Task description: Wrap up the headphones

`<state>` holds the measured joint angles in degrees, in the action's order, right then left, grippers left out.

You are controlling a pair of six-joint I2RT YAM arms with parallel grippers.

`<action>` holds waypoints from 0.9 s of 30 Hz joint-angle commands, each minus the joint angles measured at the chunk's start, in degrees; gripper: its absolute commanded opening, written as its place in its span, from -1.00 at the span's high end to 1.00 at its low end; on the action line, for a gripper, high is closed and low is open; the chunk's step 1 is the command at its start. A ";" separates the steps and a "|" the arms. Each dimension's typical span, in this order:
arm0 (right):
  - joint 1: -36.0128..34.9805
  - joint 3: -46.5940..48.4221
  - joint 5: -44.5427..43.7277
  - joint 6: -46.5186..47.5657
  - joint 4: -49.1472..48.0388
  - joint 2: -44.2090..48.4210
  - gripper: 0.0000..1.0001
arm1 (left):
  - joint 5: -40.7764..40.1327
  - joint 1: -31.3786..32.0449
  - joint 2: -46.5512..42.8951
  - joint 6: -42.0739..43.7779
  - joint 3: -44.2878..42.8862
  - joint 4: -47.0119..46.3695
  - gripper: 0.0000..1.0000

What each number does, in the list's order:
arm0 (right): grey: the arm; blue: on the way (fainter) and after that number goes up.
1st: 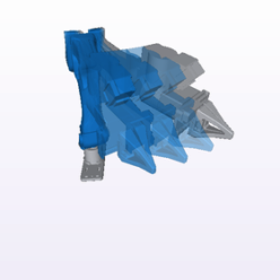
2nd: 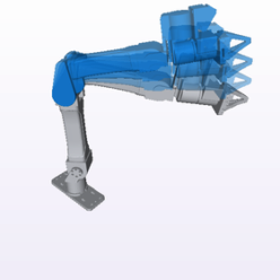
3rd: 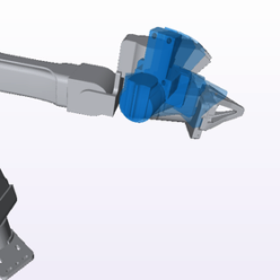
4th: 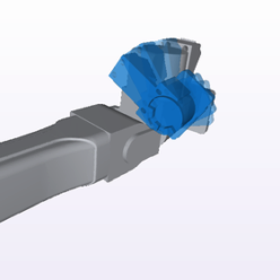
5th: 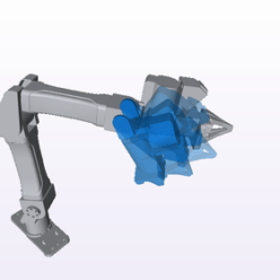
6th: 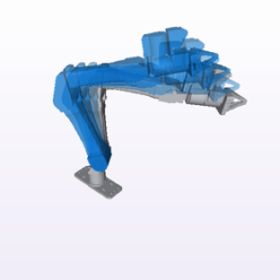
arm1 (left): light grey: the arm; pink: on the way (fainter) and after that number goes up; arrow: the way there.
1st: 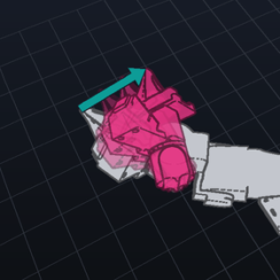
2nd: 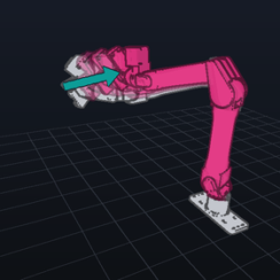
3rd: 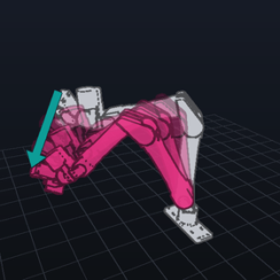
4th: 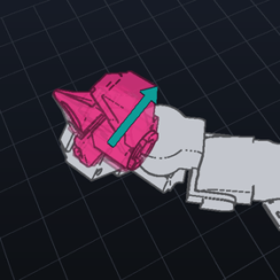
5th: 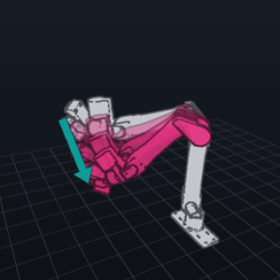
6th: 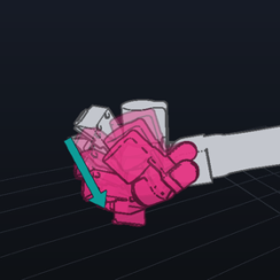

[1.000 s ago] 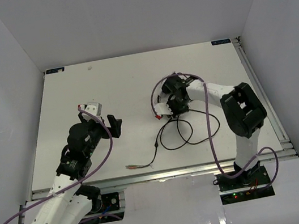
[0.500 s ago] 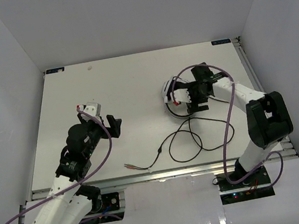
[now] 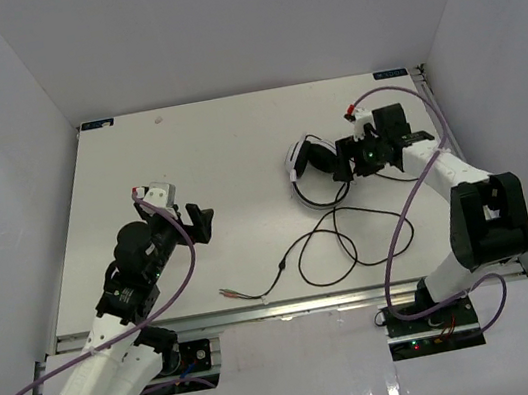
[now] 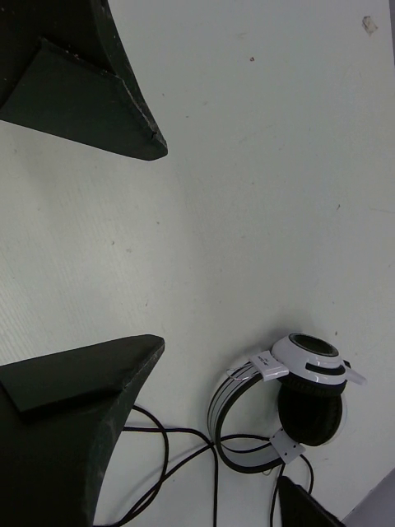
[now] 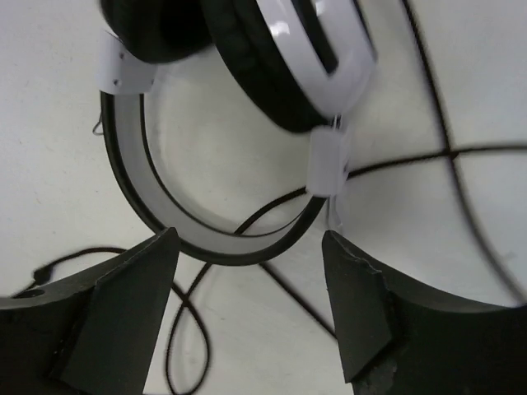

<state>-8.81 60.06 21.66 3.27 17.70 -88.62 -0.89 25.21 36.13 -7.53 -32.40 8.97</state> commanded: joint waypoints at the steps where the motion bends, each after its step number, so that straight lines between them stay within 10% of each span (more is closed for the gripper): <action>1: -2.25 -8.01 -3.07 -23.10 -3.25 6.71 -0.60 | -0.34 -0.25 -0.71 -0.03 -0.82 -0.45 -0.96; 8: -3.30 -13.19 -7.78 -32.44 -6.66 7.87 -0.68 | -0.61 -0.25 -0.43 0.08 -0.80 -0.53 -0.96; 16: -3.60 -8.23 -9.81 -36.65 -7.44 0.08 -0.04 | -0.54 -0.25 1.04 0.39 -0.82 -0.45 -0.96; 27: -5.75 -8.33 -9.65 -39.30 -9.17 -2.77 0.06 | -0.28 -0.25 2.10 0.50 -0.90 -0.53 -0.96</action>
<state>-13.53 49.22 12.22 -33.95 11.16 -89.45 -1.08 25.21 37.90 -7.49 -32.40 8.97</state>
